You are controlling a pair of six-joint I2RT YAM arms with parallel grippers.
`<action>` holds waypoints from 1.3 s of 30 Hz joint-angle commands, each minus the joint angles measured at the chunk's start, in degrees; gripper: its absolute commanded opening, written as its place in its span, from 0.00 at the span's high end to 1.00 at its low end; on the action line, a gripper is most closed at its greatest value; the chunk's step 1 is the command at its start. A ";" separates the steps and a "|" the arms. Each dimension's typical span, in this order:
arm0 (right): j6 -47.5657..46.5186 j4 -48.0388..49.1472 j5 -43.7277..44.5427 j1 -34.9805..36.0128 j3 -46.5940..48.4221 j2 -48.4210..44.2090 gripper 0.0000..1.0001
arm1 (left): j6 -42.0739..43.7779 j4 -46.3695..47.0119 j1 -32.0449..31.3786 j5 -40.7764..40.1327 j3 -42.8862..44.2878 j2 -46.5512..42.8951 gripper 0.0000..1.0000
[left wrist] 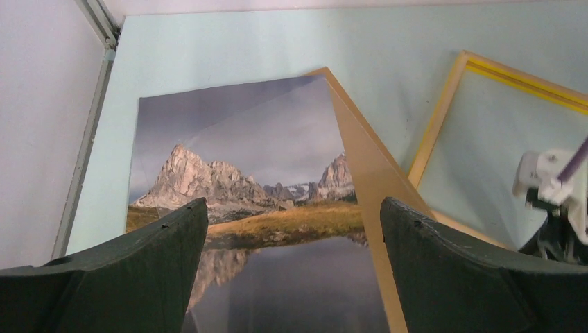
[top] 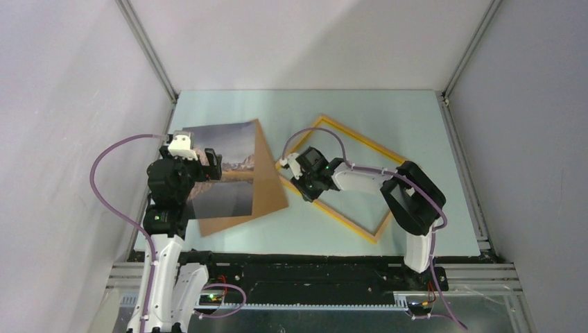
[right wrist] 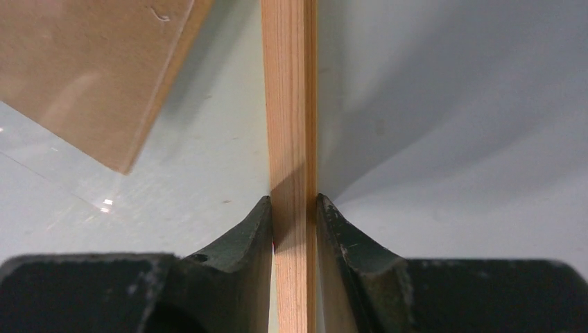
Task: Put the photo into the frame
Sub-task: Move the photo frame to the center of the board.
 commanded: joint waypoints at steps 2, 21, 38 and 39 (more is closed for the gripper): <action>4.99 -0.26 -0.73 -6.13 3.05 2.00 0.96 | 1.27 2.24 0.47 0.65 -0.55 -0.48 0.01; 15.02 1.03 3.07 -17.48 6.98 4.24 1.00 | 1.27 2.21 0.45 0.61 -0.49 -0.12 0.02; 20.75 -7.39 -1.77 -23.74 31.41 17.39 0.75 | 1.34 2.23 0.50 0.10 -0.36 0.77 0.02; 20.72 -7.31 -1.73 -23.64 32.09 17.67 0.73 | 1.46 2.19 0.51 -0.01 -0.45 0.67 0.02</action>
